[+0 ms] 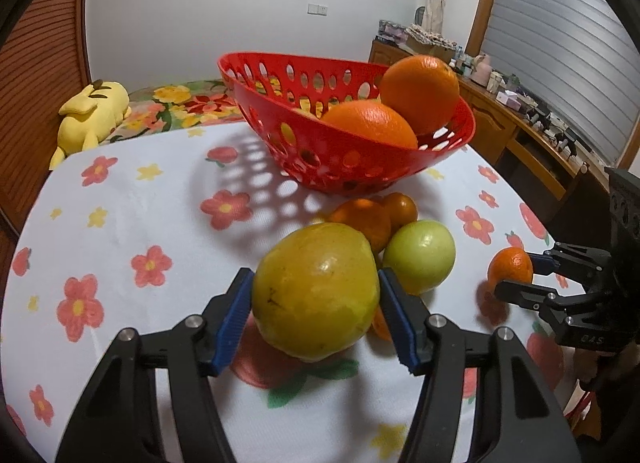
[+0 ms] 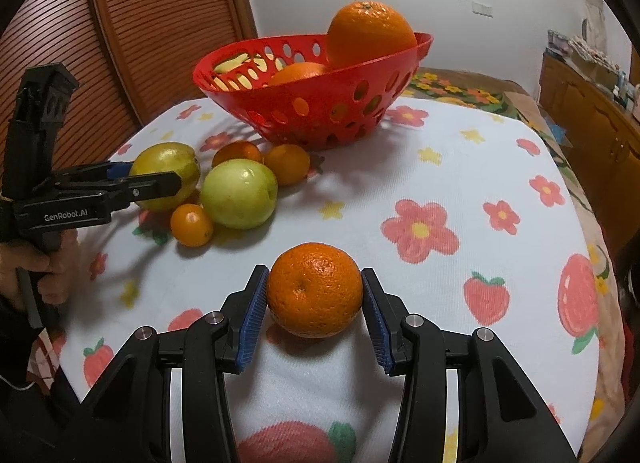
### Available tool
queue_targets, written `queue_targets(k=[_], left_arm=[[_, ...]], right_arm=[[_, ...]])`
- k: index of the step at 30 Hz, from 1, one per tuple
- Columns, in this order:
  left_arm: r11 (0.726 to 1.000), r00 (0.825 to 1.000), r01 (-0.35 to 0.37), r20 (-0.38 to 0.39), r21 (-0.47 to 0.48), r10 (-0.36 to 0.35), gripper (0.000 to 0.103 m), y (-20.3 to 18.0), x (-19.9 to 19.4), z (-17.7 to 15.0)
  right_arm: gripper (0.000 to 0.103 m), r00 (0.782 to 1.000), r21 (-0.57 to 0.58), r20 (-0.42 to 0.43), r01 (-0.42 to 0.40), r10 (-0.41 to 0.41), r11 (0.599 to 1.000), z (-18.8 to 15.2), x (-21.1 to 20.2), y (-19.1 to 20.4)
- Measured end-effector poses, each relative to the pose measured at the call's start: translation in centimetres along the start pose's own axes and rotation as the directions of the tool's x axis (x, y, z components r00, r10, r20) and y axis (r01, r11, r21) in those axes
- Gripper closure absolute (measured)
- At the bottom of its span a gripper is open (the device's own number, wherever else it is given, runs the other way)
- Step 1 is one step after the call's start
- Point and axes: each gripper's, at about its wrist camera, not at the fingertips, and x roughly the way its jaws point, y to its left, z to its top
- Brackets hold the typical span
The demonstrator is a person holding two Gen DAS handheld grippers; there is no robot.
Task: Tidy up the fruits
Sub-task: 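Grasp the small orange with the right tool while the left tool grasps the yellow pear, then lift both fruits and carry them over the red basket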
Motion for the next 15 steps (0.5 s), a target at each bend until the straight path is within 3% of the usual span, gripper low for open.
queue_targets(k=[15], left_arm=[[1.000, 0.992, 0.012, 0.126, -0.005, -0.011, 0.042, -0.1, -5.0, 3.1]], right_arm=[[0.057, 0.997, -0.047, 0.083, 0.005, -0.001, 0.999, 3.3, -3.0, 0.7]])
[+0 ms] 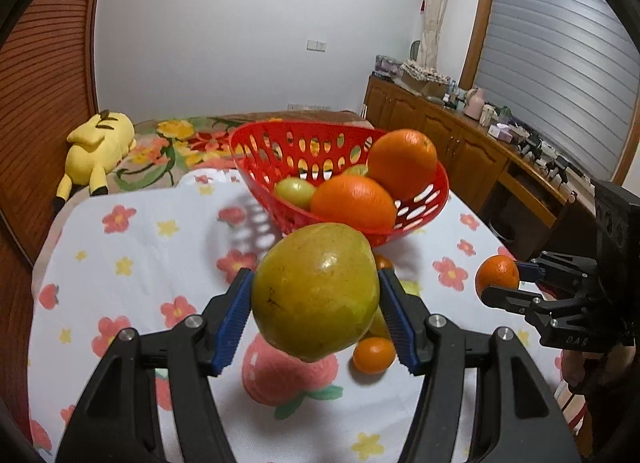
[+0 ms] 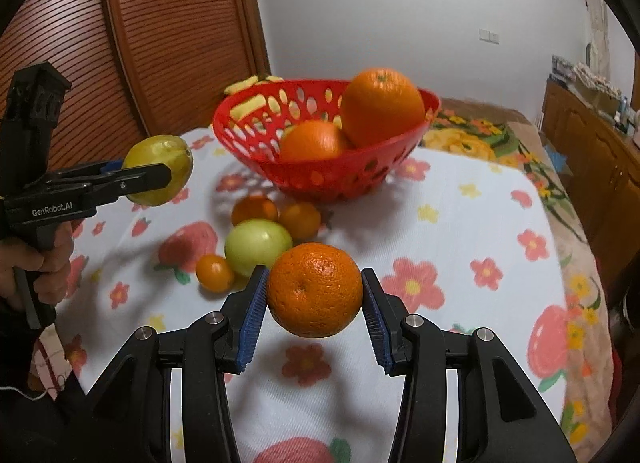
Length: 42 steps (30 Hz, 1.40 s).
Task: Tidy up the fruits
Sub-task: 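Lift both fruits and carry them over the red basket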
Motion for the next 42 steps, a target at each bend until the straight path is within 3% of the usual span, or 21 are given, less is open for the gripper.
queue_targets(k=[20, 42], left_arm=[[0.999, 0.999, -0.021, 0.042, 0.035, 0.019, 0.042, -0.9, 0.9, 4.3], [0.998, 1.000, -0.009, 0.002, 0.069, 0.009, 0.042, -1.7, 5.9, 6.5]], right_arm=[[0.057, 0.998, -0.033, 0.067, -0.005, 0.008, 0.999, 4.9, -1.3, 0.1], [0.057, 0.996, -0.057, 0.064, -0.051, 0.055, 0.997, 8.0, 1.7, -0.5]])
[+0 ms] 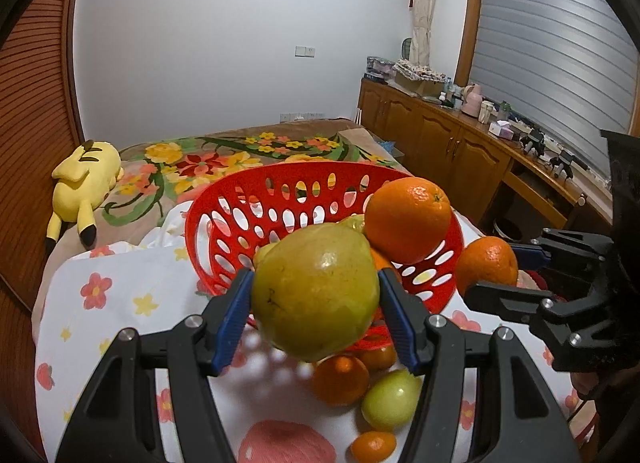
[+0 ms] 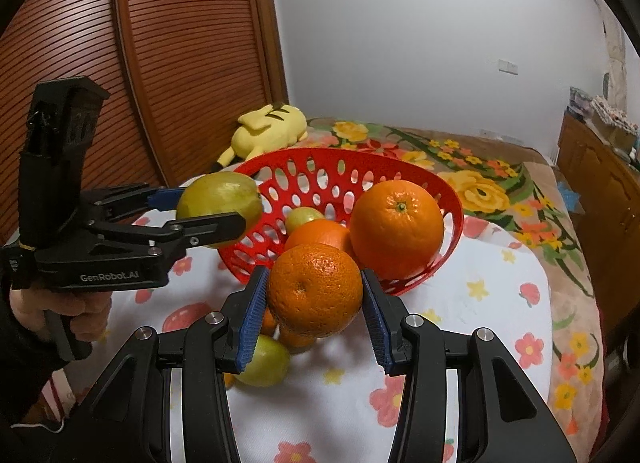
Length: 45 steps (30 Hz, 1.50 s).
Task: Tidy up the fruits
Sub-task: 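Lift both fruits and carry them over the red basket, then lower the small orange and yellow pear into the basket and open both tools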
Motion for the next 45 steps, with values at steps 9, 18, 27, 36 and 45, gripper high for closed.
queue_targets(k=[9, 18, 27, 36, 45], left_arm=[[1.000, 0.999, -0.012, -0.036, -0.007, 0.012, 0.041, 0.5, 2.1, 0.4], [0.999, 0.999, -0.042, 0.021, -0.022, 0.042, 0.036, 1.1, 1.5, 1.2], [0.999, 0.998, -0.037, 0.048, -0.032, 0.038, 0.036, 2.8, -0.2, 1.9], [0.997, 0.997, -0.047, 0.056, -0.061, 0.050, 0.035, 4.5, -1.4, 1.2], [0.995, 0.997, -0.051, 0.055, -0.087, 0.056, 0.035, 6.5, -1.6, 0.4]], right_arm=[[0.057, 1.000, -0.009, -0.006, -0.014, 0.014, 1.000, 0.0, 1.1, -0.2], [0.057, 0.999, -0.012, -0.028, -0.020, 0.019, 1.000, 0.2, 2.6, -0.3], [0.057, 0.999, -0.011, -0.044, -0.020, 0.019, 1.000, 0.6, 3.8, -0.3], [0.057, 0.999, -0.047, -0.049, -0.022, 0.019, 0.999, 2.4, 6.0, 1.0], [0.057, 0.998, -0.060, -0.068, 0.008, -0.012, 0.998, 4.2, 8.7, 1.3]])
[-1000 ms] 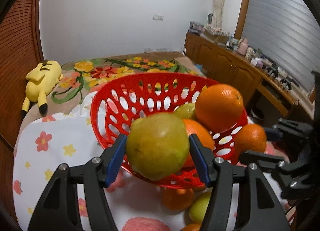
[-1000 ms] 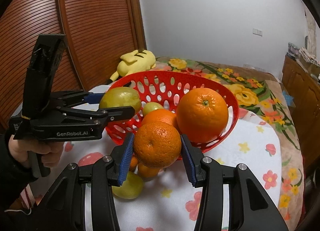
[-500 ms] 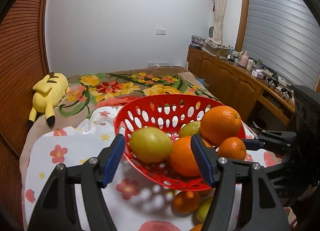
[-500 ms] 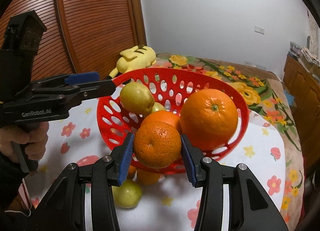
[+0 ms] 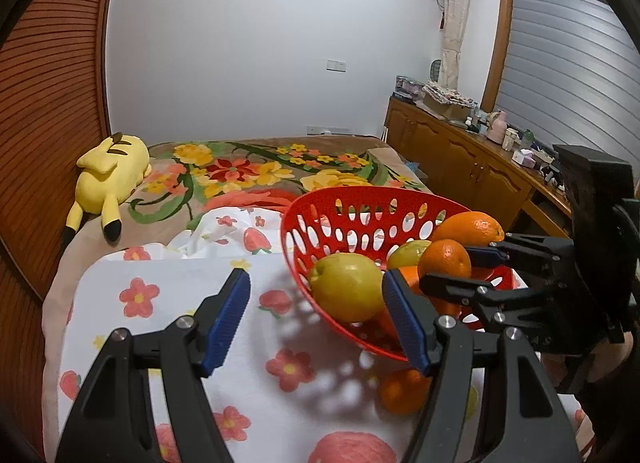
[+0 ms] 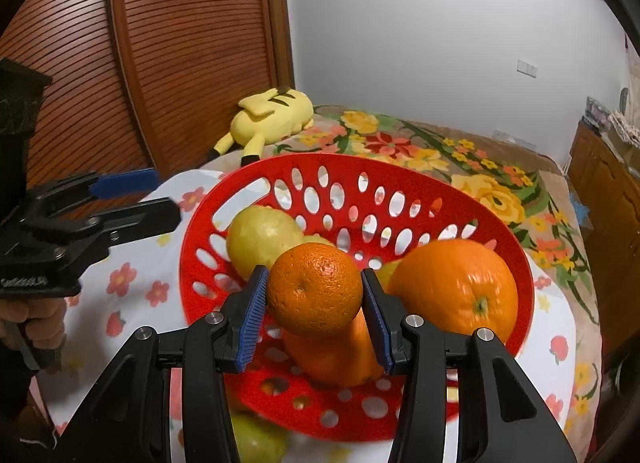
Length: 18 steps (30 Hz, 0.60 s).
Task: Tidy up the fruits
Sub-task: 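Lower the small orange and yellow pear into the basket and open both tools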
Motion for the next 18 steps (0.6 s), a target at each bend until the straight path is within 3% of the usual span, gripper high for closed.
queue_targets(k=[14, 18], left_arm=[[1.000, 1.000, 0.007, -0.018, -0.019, -0.008, 0.035, 1.2, 0.8, -0.8], [1.000, 1.000, 0.006, -0.020, -0.020, -0.007, 0.035, 1.2, 0.8, -0.9]], right_arm=[[0.056, 0.992, -0.063, 0.006, 0.124, -0.124, 0.990, 1.1, 0.9, 1.4], [0.050, 0.988, -0.053, 0.030, 0.153, -0.151, 0.987, 1.3, 0.7, 1.4]])
